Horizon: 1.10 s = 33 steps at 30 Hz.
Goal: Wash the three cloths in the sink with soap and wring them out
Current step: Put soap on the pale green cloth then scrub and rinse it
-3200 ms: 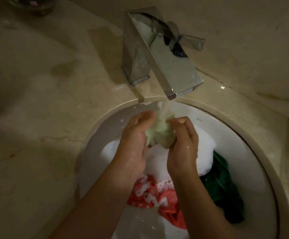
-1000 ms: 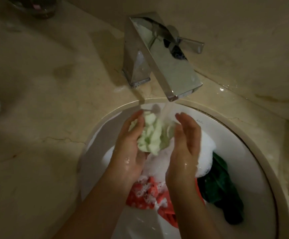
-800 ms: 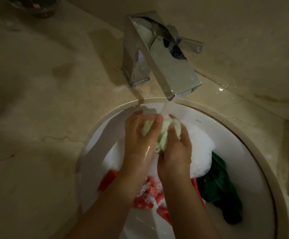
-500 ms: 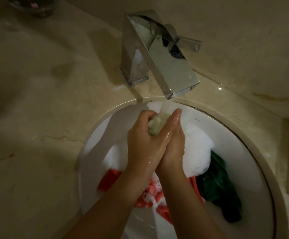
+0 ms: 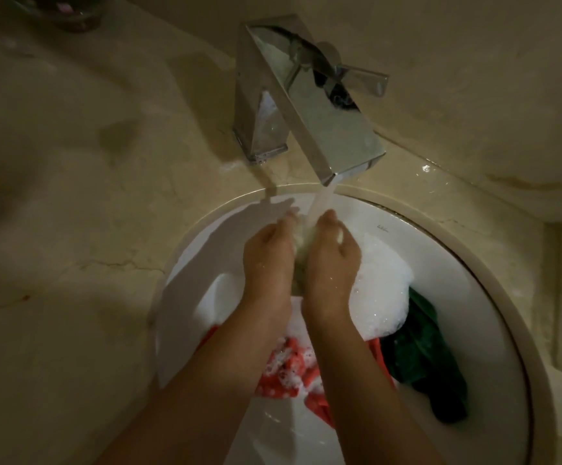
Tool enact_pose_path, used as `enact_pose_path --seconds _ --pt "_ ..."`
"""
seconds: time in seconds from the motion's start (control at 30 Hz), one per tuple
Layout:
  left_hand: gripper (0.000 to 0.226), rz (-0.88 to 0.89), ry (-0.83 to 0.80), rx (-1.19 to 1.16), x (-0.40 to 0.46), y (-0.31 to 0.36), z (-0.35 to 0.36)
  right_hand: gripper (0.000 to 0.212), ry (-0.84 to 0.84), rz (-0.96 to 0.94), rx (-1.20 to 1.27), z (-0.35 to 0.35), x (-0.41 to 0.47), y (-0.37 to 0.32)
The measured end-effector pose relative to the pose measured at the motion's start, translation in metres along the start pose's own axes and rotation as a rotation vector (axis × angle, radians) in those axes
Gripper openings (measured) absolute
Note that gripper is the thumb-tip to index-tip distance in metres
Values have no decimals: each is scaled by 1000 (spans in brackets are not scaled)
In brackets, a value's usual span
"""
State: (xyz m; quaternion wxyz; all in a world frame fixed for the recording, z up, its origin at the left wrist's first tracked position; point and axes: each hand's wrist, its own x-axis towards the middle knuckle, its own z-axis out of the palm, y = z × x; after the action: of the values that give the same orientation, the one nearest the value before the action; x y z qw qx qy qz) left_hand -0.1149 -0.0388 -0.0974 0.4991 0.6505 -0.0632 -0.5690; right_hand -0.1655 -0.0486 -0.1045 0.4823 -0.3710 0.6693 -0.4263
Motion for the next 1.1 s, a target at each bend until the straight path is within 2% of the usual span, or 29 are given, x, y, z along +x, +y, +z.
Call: enact_pose_path --seconds 0.1,0.2,0.27,0.33,0.4,0.47,0.53,0.57,0.63,0.7,0.8,0.87,0.93,1.0,1.1 --pt "34 -71 -93 19 -4 -2 -11 28 31 -34 42 -17 1 -4" --pt "59 -222 -254 -177 -6 0 -20 32 -152 -128 50 -33 -10 -3" --pt "52 -240 -284 -270 -6 0 -24 31 -226 -252 56 -39 -19 3" --pt "41 -207 -311 -350 -4 -5 -28 24 -88 -351 103 -42 -20 9" --pt "34 -149 -371 -431 -7 -7 -30 16 54 -299 118 -41 -14 9" --pt "36 -85 -444 -460 -9 -11 -28 24 -2 -21 96 -35 -10 4" --pt "48 31 -381 -361 -9 -14 -23 30 -135 259 199 -27 -7 2" --pt "55 105 -310 -271 -6 -16 -20 24 -164 311 253 -24 -6 1" --pt "52 279 -143 -32 -3 -17 -18 18 -139 334 379 -21 -3 -1" --pt "44 439 -70 143 -2 -21 -20 19 -103 314 525 -21 0 -6" --pt "57 545 -103 159 -12 -21 -17 28 -212 280 602 -15 2 -5" --pt "66 673 -39 182 -15 -18 -13 35 -324 297 559 -8 0 -2" --pt "52 827 65 359 -8 -14 -12 49 -385 368 560 -6 1 0" --pt "37 913 93 594 -1 -11 -11 54 -437 437 620 -6 4 2" --pt "42 987 131 762 6 -13 -9 38 -464 429 691 -6 3 5"
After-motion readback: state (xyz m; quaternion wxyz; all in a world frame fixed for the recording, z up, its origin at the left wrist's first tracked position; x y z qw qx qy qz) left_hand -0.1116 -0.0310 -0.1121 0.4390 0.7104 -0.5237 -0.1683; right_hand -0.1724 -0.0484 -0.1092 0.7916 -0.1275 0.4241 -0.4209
